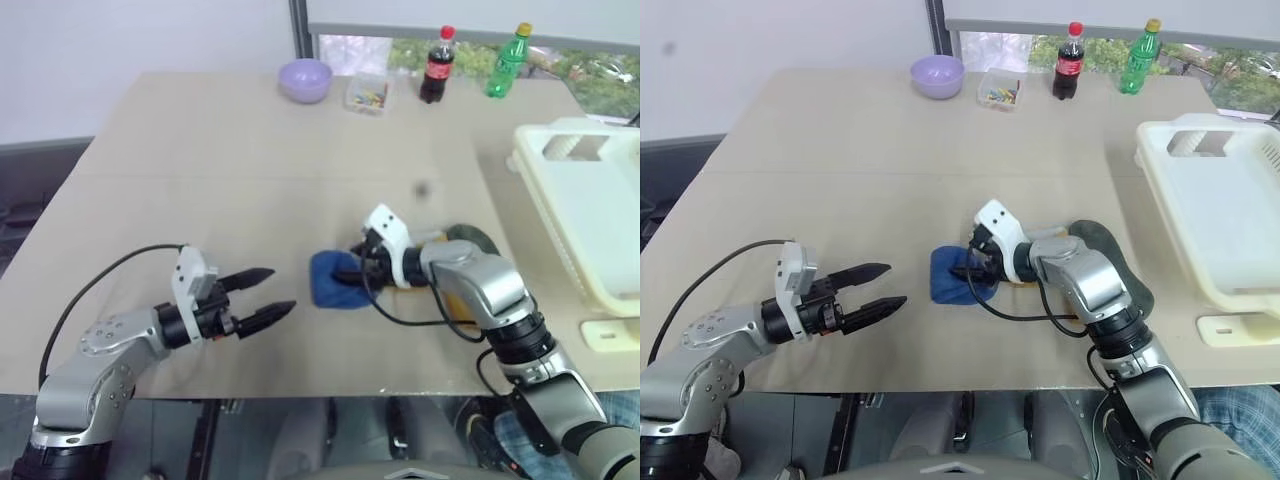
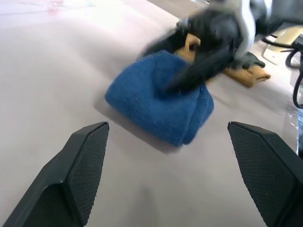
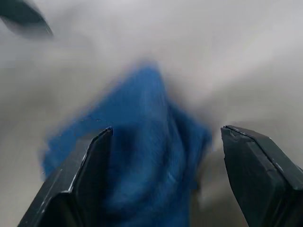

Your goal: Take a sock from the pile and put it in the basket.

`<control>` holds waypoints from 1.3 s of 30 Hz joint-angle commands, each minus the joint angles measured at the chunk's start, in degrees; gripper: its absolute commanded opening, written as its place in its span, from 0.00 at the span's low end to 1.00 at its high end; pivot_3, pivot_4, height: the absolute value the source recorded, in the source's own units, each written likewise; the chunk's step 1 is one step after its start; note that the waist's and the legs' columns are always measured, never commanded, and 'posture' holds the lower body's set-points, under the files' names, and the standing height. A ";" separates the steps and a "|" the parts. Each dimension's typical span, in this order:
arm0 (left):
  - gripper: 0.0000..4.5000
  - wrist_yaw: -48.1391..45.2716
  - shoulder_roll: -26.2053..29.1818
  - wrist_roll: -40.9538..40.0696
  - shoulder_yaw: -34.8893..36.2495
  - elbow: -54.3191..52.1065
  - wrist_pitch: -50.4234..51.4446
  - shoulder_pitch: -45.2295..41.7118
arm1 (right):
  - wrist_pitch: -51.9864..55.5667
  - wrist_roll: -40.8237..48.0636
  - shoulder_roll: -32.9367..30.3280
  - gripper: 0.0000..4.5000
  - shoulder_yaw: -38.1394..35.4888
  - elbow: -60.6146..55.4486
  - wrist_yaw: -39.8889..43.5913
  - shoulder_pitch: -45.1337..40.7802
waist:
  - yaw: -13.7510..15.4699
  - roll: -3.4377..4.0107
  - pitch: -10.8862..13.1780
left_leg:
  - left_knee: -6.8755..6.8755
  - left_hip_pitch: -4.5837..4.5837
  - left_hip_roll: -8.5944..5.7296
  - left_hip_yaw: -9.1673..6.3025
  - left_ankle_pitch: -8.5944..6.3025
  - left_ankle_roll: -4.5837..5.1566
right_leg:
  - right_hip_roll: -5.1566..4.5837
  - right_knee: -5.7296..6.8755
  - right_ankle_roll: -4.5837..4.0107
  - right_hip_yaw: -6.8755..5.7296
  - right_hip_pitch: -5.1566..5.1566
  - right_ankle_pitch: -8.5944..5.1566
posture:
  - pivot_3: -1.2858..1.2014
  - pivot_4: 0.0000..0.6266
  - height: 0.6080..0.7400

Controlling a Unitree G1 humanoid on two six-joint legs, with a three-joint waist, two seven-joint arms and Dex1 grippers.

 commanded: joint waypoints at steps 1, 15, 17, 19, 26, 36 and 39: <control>0.95 1.29 -0.87 -1.45 2.33 -4.52 -1.34 2.74 | -4.64 -3.79 -3.17 0.83 7.30 2.91 5.13 0.49 | -0.20 0.02 -0.04 | -0.03 0.07 0.00 0.01 0.00 0.00 | 0.00 0.01 0.00 0.01 0.03 0.00 | 0.52 0.24 1.00; 0.95 0.94 0.88 -2.42 4.81 -5.65 -2.32 4.96 | -15.29 -9.02 -3.07 0.00 11.35 7.54 13.98 -2.65 | -0.33 -0.06 -0.28 | -0.18 1.00 0.07 0.04 -0.01 0.00 | 0.09 0.05 -0.19 0.08 0.77 -0.14 | 0.52 0.24 1.00; 0.95 1.18 0.79 -3.80 4.83 -6.21 -1.81 3.80 | -10.83 -3.23 -1.34 0.00 4.06 4.00 13.24 -2.35 | -0.26 -0.04 -0.26 | -0.20 1.01 0.11 0.03 0.00 0.00 | 0.12 0.07 -0.20 0.06 0.77 -0.14 | 0.52 0.24 1.00; 0.95 1.16 0.90 -4.72 4.37 -6.61 -1.60 2.35 | -5.39 2.59 -0.54 0.00 -3.62 -0.24 12.18 -2.29 | -0.12 -0.05 -0.20 | -0.19 0.88 0.11 0.02 0.00 0.00 | 0.12 0.10 -0.21 0.07 0.72 -0.14 | 0.52 0.24 1.00; 0.95 3.30 -1.94 -7.47 -2.23 -4.53 0.67 -10.73 | 18.19 21.59 -4.68 0.00 -35.82 -14.05 1.54 -2.75 | 1.21 0.12 -0.01 | 0.04 -0.06 -0.04 -0.15 0.00 0.00 | 0.00 0.07 0.01 -0.14 0.02 0.01 | 0.52 0.24 1.00; 0.95 2.35 -13.00 -2.33 -14.12 8.70 -2.54 -30.75 | 15.58 11.53 -12.52 0.00 -65.99 1.57 -32.03 -11.67 | 1.29 0.17 0.02 | 0.06 0.05 -0.09 0.03 0.02 0.03 | 0.22 0.15 0.02 -0.05 0.12 0.00 | 0.52 0.24 1.00; 0.95 1.31 -16.26 -1.37 -16.17 11.46 -4.19 -33.71 | 9.64 8.61 -16.11 0.00 -66.94 11.03 -34.65 -10.79 | 0.73 0.19 0.03 | 0.05 0.05 -0.02 0.24 0.02 0.04 | 0.48 0.12 0.03 0.07 0.10 0.00 | 0.52 0.24 1.00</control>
